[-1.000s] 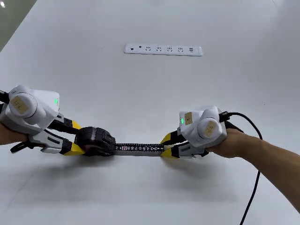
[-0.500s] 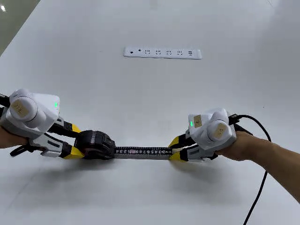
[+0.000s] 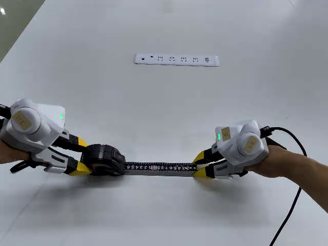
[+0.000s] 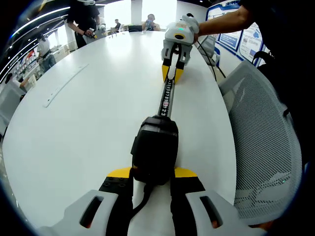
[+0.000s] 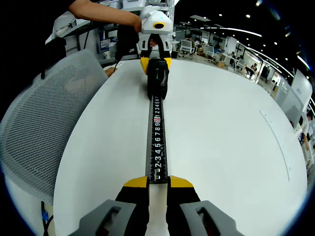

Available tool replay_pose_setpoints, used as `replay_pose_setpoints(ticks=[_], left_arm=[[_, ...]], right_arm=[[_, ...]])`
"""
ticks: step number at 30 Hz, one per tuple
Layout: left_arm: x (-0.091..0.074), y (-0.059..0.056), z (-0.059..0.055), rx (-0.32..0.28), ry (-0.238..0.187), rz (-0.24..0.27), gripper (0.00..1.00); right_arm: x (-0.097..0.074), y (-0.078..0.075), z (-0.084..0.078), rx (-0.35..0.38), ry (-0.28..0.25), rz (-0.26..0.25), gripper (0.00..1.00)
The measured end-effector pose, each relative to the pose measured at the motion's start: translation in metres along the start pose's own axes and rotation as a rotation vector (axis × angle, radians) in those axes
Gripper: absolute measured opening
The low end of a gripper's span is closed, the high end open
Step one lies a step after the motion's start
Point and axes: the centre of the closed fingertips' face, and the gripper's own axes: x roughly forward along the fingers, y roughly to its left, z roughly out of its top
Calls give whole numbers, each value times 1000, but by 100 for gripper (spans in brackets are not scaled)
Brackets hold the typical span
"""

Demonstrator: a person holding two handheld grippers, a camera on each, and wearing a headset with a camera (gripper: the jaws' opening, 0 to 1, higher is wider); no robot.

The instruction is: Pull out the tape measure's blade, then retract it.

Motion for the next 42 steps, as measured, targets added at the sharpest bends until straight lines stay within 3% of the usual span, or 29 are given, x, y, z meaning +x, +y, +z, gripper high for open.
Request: replay_pose_setpoints(ticks=[33,42], left_arm=[[1,-1,1,-1,3,0,23],[1,-1,1,3,9,-2,23]], right_arm=[[-31,3,-37,46,52,-17,8],[-34,2,-41,50,58,-21,9]])
